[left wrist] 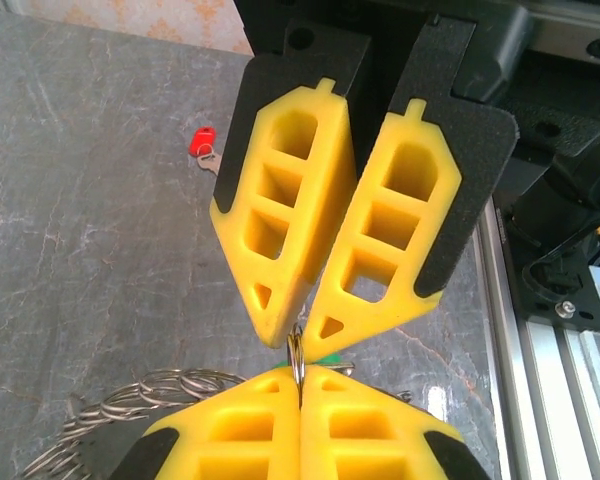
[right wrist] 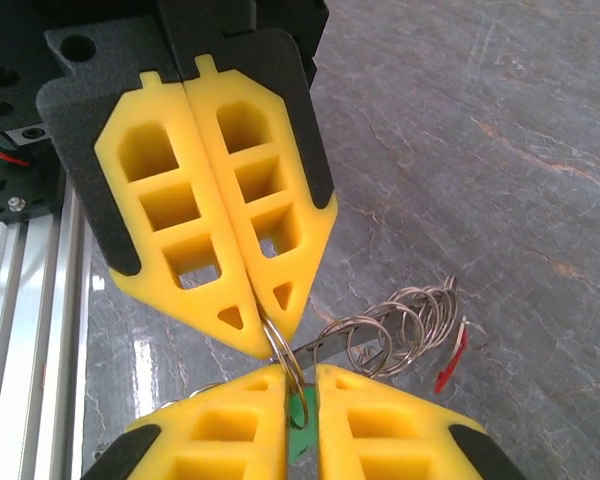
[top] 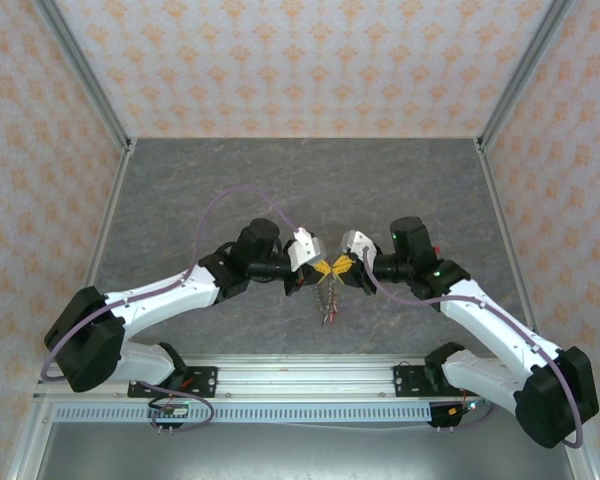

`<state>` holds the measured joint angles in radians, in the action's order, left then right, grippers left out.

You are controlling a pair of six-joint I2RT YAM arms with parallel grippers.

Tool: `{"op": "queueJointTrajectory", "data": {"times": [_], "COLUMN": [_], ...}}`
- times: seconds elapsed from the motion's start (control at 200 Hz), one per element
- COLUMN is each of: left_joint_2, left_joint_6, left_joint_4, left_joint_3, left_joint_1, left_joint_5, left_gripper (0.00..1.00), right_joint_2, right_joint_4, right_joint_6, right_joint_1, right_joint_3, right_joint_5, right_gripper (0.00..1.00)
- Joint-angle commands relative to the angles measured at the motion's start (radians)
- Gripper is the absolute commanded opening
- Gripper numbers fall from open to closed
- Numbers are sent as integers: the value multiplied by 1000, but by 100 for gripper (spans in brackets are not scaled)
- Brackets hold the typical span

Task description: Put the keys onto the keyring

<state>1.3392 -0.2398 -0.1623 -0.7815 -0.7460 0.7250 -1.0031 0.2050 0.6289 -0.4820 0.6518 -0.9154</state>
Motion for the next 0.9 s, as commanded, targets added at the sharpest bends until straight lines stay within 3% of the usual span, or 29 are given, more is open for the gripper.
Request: {"op": "queueJointTrajectory", "data": {"times": [0.0, 0.325, 0.455, 0.576, 0.626, 0.726, 0.891], "left_joint_2": [-41, -34, -39, -52, -53, -47, -23], "left_joint_6": [32, 52, 53, 47, 33, -3, -72], "left_joint_4": [-108, -153, -146, -110, -80, -15, 134], "left_joint_3": [3, 8, 4, 4, 0, -21, -92], "left_joint_1": [2, 5, 9, 10, 10, 8, 2], "left_joint_5": [63, 83, 76, -12, -40, -48, -64], "left_gripper": [0, 0, 0, 0, 9, 17, 19], "right_joint_2": [12, 6, 7, 11, 11, 6, 3], "right_joint_4": [-108, -195, -203, -121, -67, 13, 111], "right_joint_6": [-44, -88, -94, -61, -30, 13, 83], "right_joint_1": [22, 46, 54, 53, 51, 36, 10], "right_joint_3": [-16, -60, -61, -13, 10, 52, 98], "right_joint_5": [-85, -114, -101, -89, -79, -36, 25], "right_gripper": [13, 14, 6, 0, 0, 0, 0]}}
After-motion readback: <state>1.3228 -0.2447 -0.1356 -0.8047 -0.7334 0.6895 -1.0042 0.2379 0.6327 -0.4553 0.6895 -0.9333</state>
